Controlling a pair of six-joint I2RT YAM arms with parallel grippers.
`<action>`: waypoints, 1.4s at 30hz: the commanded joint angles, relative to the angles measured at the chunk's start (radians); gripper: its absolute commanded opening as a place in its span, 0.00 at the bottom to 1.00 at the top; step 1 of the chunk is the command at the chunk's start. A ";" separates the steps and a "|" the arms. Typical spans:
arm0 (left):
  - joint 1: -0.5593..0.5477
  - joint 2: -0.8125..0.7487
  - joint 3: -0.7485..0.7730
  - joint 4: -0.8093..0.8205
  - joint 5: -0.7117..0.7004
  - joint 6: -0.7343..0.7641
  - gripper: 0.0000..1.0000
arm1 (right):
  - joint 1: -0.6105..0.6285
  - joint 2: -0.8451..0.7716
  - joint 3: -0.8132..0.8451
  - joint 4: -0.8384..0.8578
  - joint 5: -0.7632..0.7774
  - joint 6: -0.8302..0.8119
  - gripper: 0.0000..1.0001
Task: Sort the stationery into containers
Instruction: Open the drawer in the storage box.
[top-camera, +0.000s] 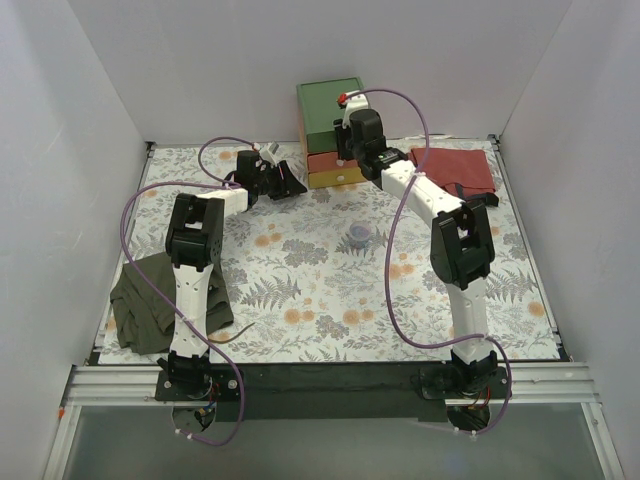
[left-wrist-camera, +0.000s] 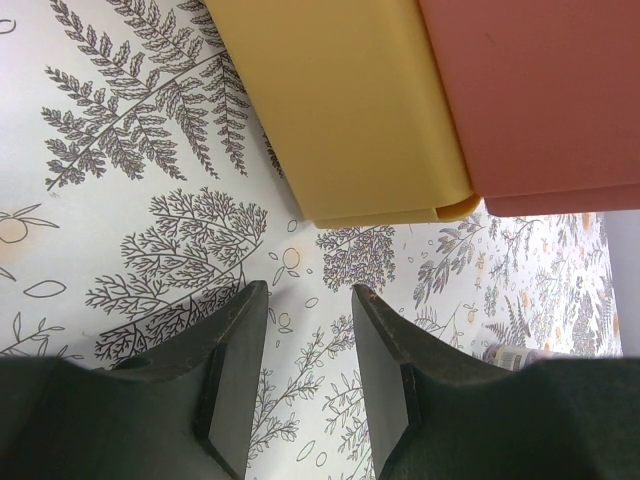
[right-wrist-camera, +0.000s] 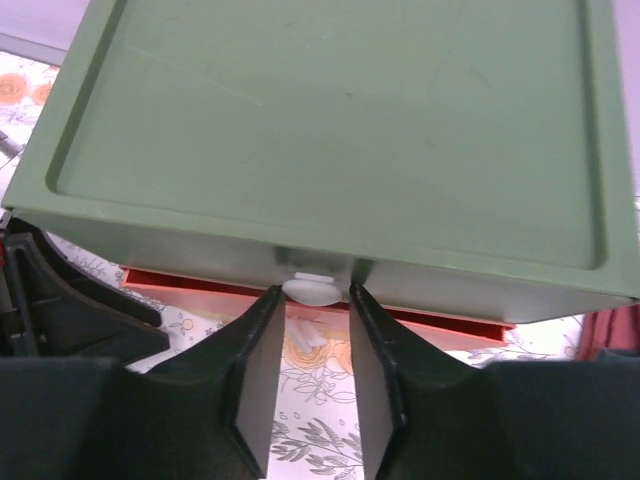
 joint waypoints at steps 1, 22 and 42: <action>0.004 -0.082 -0.007 0.000 0.003 0.002 0.39 | -0.009 0.020 0.047 0.040 0.015 0.000 0.33; 0.004 -0.068 -0.016 0.006 0.012 -0.012 0.39 | 0.022 -0.131 -0.100 0.030 0.026 -0.019 0.01; -0.013 -0.125 -0.113 0.040 -0.011 -0.011 0.39 | 0.111 -0.371 -0.368 -0.068 -0.002 0.000 0.01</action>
